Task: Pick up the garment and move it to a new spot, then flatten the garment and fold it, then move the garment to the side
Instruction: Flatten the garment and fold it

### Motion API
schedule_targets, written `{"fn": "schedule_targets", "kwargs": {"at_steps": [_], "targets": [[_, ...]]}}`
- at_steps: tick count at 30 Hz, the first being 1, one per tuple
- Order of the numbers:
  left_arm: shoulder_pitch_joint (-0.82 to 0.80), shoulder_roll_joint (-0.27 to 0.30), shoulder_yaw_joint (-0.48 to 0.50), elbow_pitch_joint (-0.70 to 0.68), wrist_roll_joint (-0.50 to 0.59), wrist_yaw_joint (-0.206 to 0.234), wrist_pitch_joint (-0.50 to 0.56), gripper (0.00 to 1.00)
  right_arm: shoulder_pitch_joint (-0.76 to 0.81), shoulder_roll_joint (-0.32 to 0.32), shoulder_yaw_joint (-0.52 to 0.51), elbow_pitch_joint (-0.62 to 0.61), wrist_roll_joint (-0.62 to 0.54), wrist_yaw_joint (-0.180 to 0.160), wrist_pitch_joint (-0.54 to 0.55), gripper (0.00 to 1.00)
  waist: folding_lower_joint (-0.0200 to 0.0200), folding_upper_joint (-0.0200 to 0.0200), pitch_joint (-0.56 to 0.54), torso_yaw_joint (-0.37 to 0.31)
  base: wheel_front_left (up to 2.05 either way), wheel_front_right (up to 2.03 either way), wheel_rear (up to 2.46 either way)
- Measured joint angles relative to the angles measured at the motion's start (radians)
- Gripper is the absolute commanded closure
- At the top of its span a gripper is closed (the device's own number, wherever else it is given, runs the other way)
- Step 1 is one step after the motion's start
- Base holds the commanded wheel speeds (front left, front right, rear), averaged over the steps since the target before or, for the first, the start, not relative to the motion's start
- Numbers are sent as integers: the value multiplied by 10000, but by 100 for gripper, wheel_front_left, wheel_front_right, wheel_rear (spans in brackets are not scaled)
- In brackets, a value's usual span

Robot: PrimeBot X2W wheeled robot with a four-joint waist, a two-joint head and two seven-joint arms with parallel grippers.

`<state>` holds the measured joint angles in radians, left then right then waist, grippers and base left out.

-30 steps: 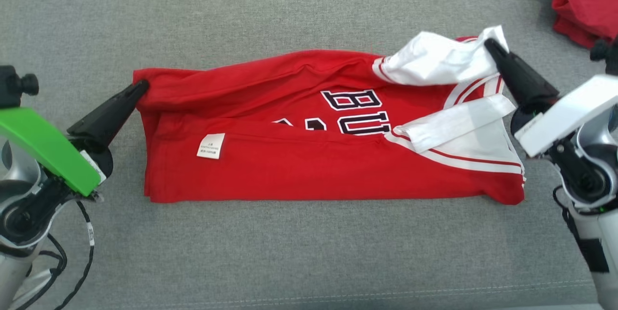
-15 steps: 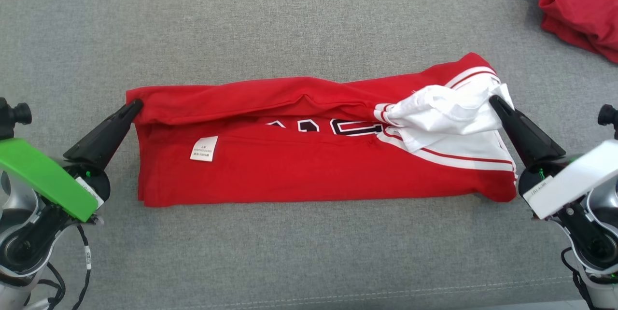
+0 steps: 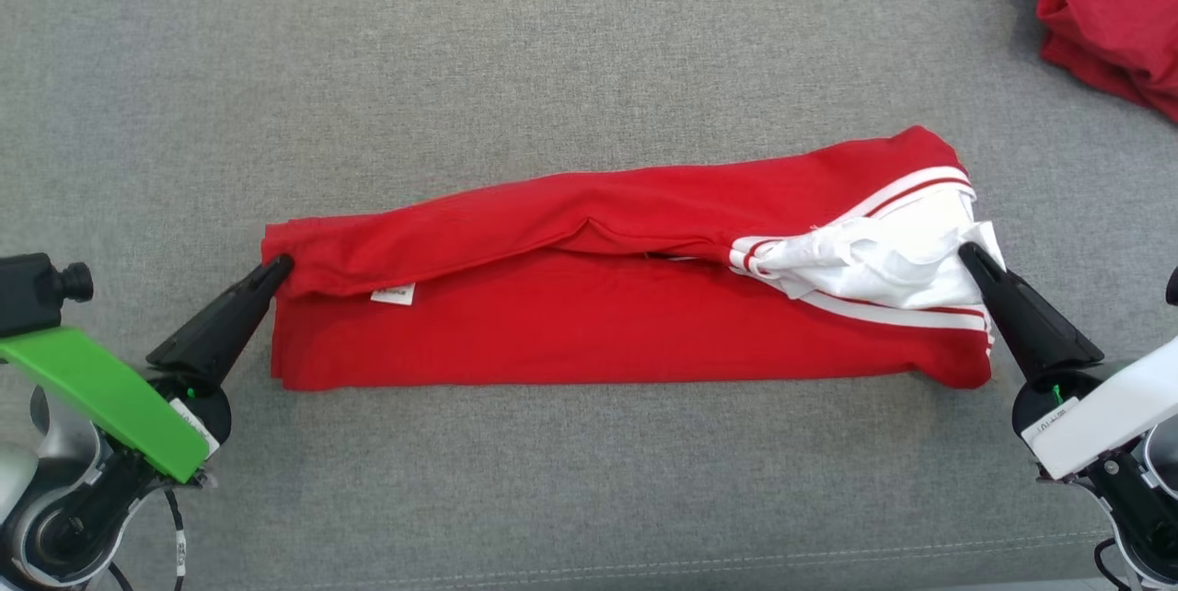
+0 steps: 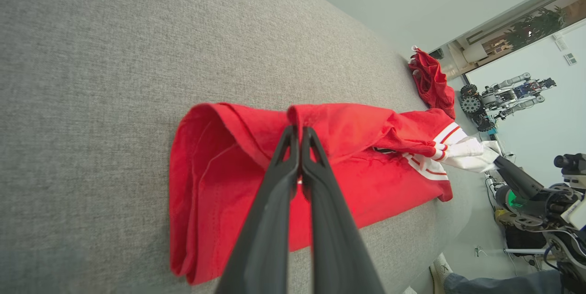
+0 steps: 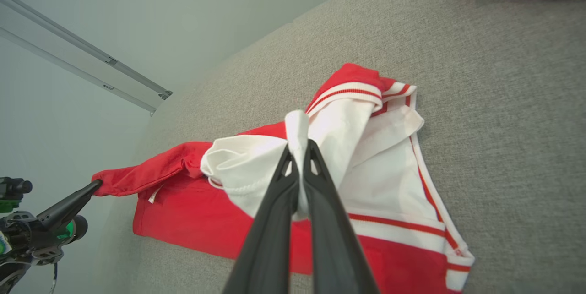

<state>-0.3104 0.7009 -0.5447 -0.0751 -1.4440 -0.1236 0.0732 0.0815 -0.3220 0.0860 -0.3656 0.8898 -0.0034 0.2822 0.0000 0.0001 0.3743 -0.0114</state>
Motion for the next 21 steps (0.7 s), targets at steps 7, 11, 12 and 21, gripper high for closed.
{"fn": "schedule_targets", "kwargs": {"at_steps": [7,11,12,21], "targets": [[521,21,-33,462,-2,0,-305,100,457,-44,-75,46,-2,-88,2,100,0,0,-197,8,0,0,0],[749,21,-100,704,-4,0,-305,100,727,-207,90,247,-13,-159,134,100,0,0,-296,-17,0,0,0],[776,15,-123,708,-6,0,-305,100,755,-201,127,272,-13,-159,150,100,0,0,-302,-26,0,0,0],[809,-25,-514,1563,393,-4,-309,0,739,-364,470,642,-449,-148,351,0,0,0,-325,-102,0,0,0]]}}
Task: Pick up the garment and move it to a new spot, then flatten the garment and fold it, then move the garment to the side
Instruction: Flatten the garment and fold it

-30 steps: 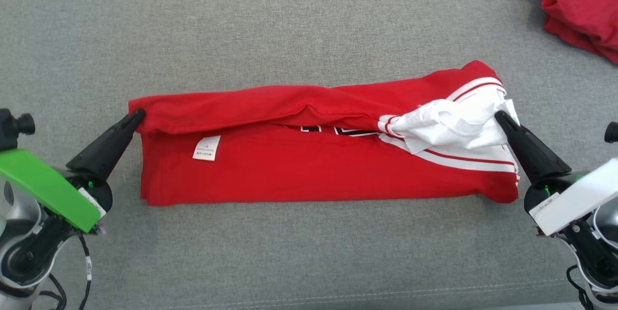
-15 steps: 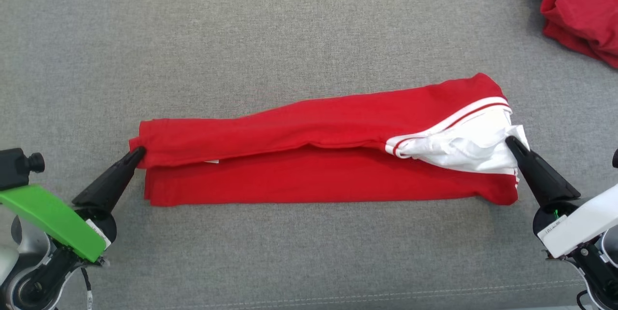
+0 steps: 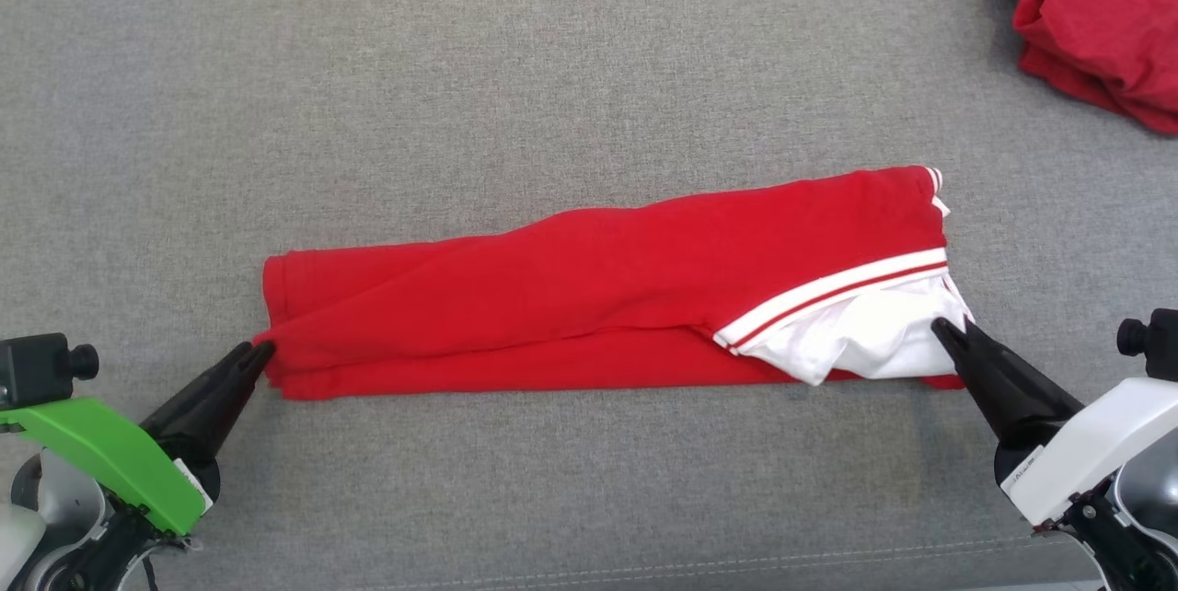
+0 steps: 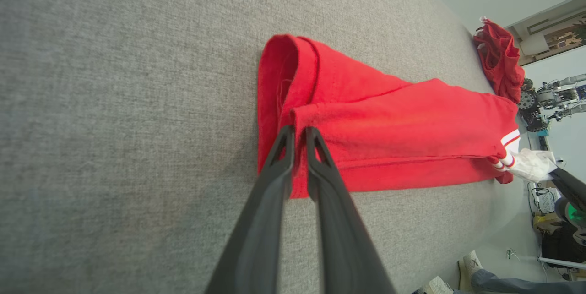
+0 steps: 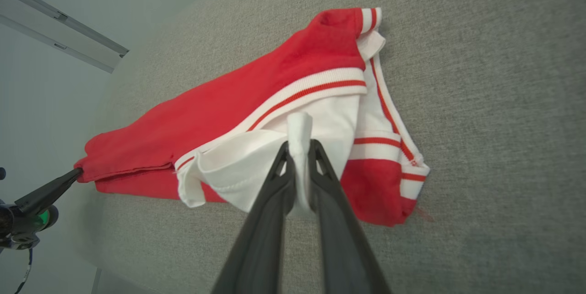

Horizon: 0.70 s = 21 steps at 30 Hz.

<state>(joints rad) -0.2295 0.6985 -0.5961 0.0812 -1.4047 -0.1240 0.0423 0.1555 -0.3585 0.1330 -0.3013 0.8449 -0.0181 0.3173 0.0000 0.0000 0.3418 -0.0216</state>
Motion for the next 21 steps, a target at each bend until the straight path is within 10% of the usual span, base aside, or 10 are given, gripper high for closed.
{"fn": "schedule_targets", "kwargs": {"at_steps": [21], "targets": [[-237,-2,433,-589,4102,1484,-2997,0,-917,-109,-809,1298,-282,-644,105,0,0,0,57,215,0,0,0]]}}
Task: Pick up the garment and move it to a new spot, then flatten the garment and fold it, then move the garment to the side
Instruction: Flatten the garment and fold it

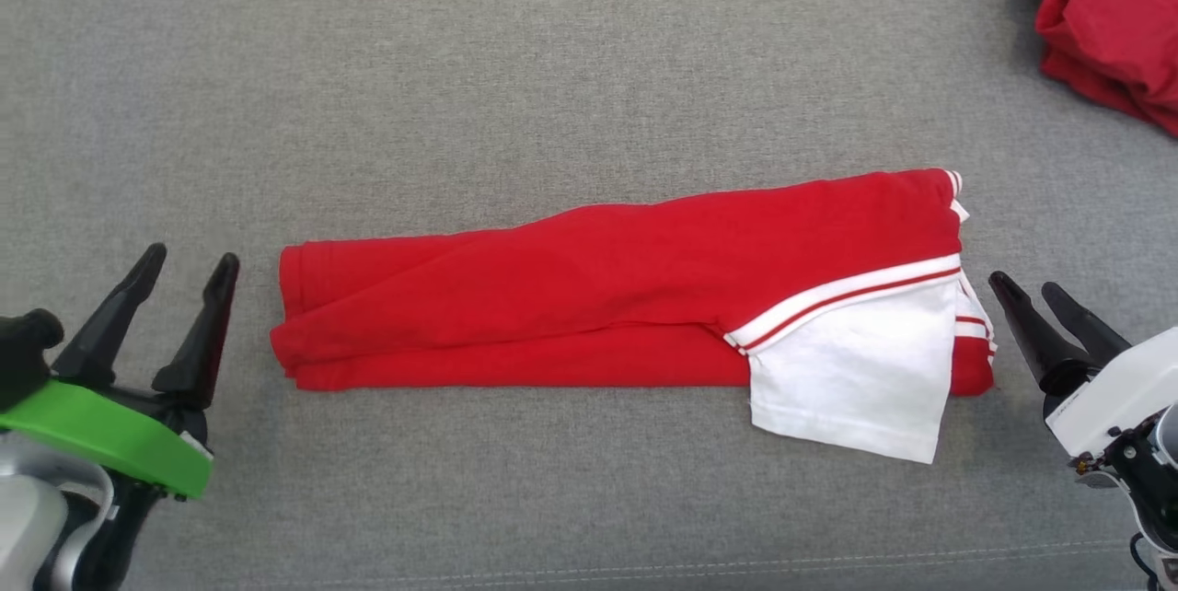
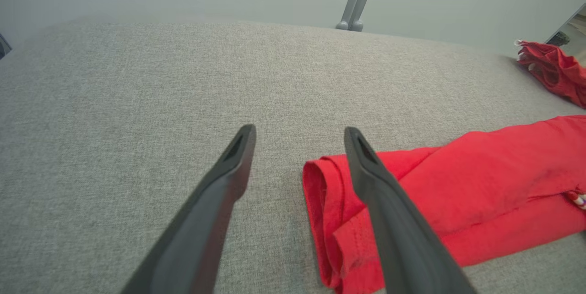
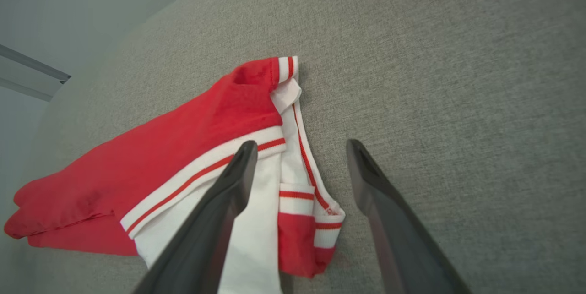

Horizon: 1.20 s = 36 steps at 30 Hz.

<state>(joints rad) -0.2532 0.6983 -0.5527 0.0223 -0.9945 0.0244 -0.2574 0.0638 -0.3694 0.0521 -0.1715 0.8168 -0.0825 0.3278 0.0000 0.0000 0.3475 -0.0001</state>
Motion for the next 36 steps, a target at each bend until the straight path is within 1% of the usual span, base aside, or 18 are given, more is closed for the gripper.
{"fn": "schedule_targets", "kwargs": {"at_steps": [3,5,6,11,15,17,18,20,23,26,29,32,34,36], "targets": [[-15,-336,-61,-136,460,314,4,0,-182,169,84,485,-4,-88,0,0,0,0,17,210,0,0,0],[-14,-497,-90,-247,757,439,12,0,-226,251,174,802,-4,-90,59,0,0,0,27,363,0,0,0],[-14,-497,-90,-247,757,439,12,0,-226,251,174,802,-4,-90,59,0,0,0,27,363,0,0,0],[136,-857,12,-309,947,631,12,0,-454,236,288,1517,-96,-161,180,0,0,0,27,732,0,0,0],[497,-924,374,-303,1126,725,13,0,-893,224,495,1952,-127,-159,357,0,0,0,-14,894,0,0,0],[547,-1135,685,-376,1298,725,13,0,-1083,268,545,2157,13,-155,520,0,0,0,-38,935,0,0,0],[545,-1254,769,-441,1434,727,13,0,-1152,309,535,2257,161,-150,537,20,0,0,-52,960,0,0,0],[546,-1496,884,-546,1523,727,13,0,-1242,449,499,2399,516,-117,639,100,0,0,-91,1031,0,0,0],[580,-1636,1200,-644,1643,727,13,0,-1402,702,451,2554,1133,56,907,100,0,0,-173,1141,0,0,0],[843,-1749,1540,-662,1808,740,13,0,-1431,1011,201,2767,1653,67,1043,100,-1,0,-271,1215,0,0,0],[1191,-1847,1852,-690,1918,742,13,0,-1431,1026,-301,2836,2146,105,1145,100,0,0,-367,1231,0,0,0],[1358,-2027,2153,-823,2006,817,13,0,-1431,742,-974,2832,2495,100,1260,100,0,0,-423,1210,0,0,0],[1414,-2111,2247,-907,2079,817,13,0,-1421,435,-1402,2778,2725,2,1417,100,0,0,-455,1194,0,0,0],[1513,-2127,2313,-984,2113,817,13,0,-1387,92,-1824,2644,2934,-25,1607,100,0,0,-478,1182,0,0,0]]}}
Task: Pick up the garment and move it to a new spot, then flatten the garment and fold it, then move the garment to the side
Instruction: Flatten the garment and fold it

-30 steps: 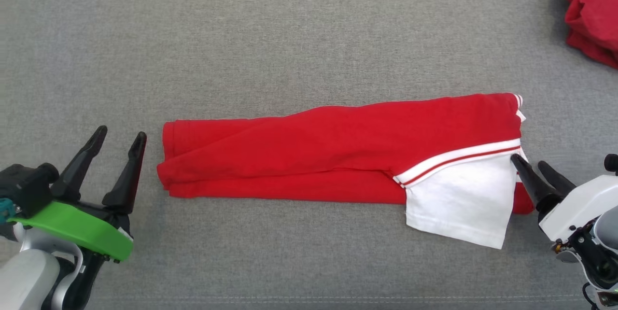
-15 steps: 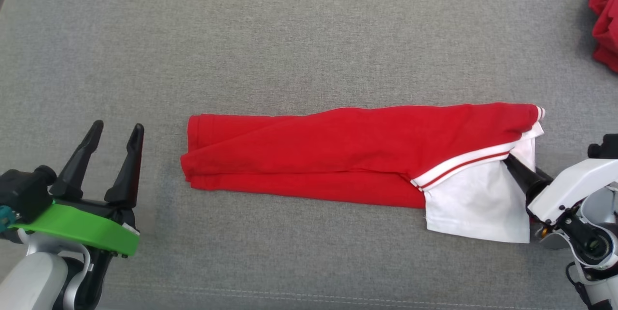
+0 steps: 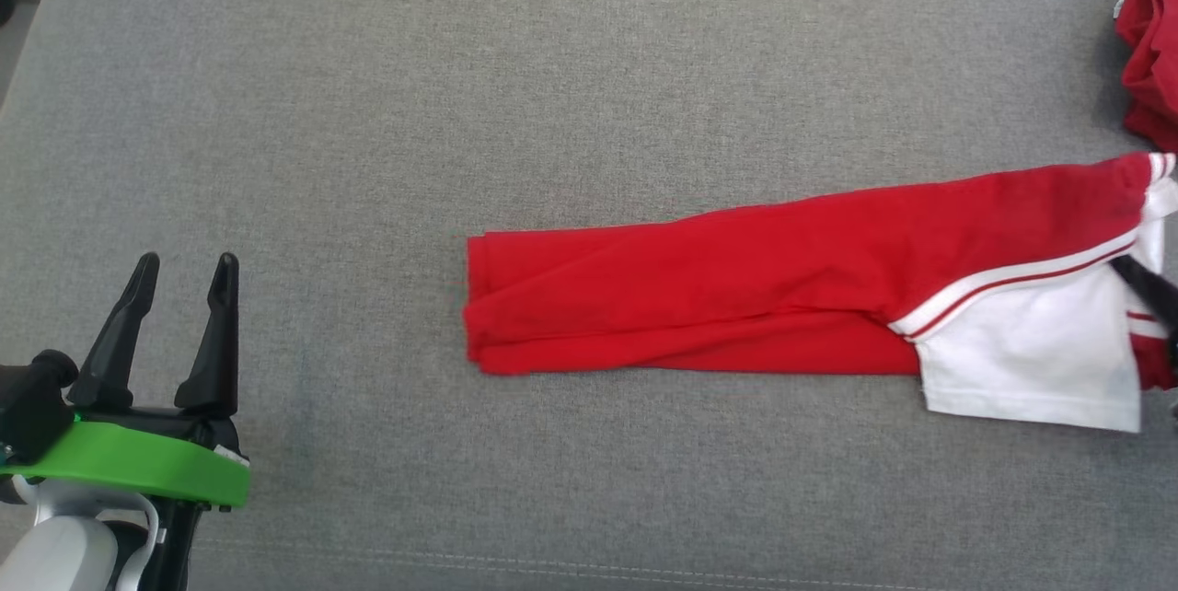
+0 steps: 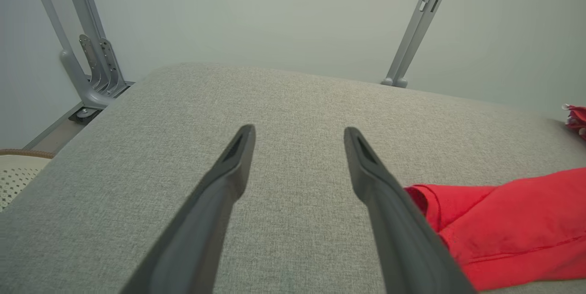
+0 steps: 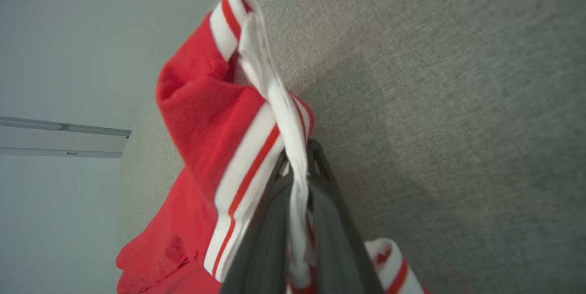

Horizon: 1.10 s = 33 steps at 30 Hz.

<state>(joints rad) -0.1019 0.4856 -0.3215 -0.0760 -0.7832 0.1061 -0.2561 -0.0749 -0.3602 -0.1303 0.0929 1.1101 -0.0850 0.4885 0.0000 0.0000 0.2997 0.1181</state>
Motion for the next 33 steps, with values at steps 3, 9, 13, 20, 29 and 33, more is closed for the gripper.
{"fn": "schedule_targets", "kwargs": {"at_steps": [3,9,13,20,29,33], "targets": [[58,-92,42,-33,73,0,0,0,38,-393,-552,-431,439,-86,330,100,0,0,-15,16,0,0,0],[327,-268,267,-102,318,-12,0,0,24,-274,571,-2520,1475,198,1848,100,0,0,-57,106,0,0,0],[447,-313,408,-128,472,-50,0,0,-7,387,1797,-3875,2000,245,2606,100,0,0,-110,133,0,0,0],[476,-405,257,-297,581,-382,0,0,-417,1868,3547,-4656,1599,21,2581,100,0,0,5,270,0,0,0],[460,-658,36,-188,771,-669,0,0,-855,3026,4393,-2905,-422,-240,1174,100,0,0,141,759,0,0,0],[458,-692,54,-86,798,-717,0,0,-1115,2989,4838,-2228,-830,-268,953,100,0,0,159,980,0,0,0]]}}
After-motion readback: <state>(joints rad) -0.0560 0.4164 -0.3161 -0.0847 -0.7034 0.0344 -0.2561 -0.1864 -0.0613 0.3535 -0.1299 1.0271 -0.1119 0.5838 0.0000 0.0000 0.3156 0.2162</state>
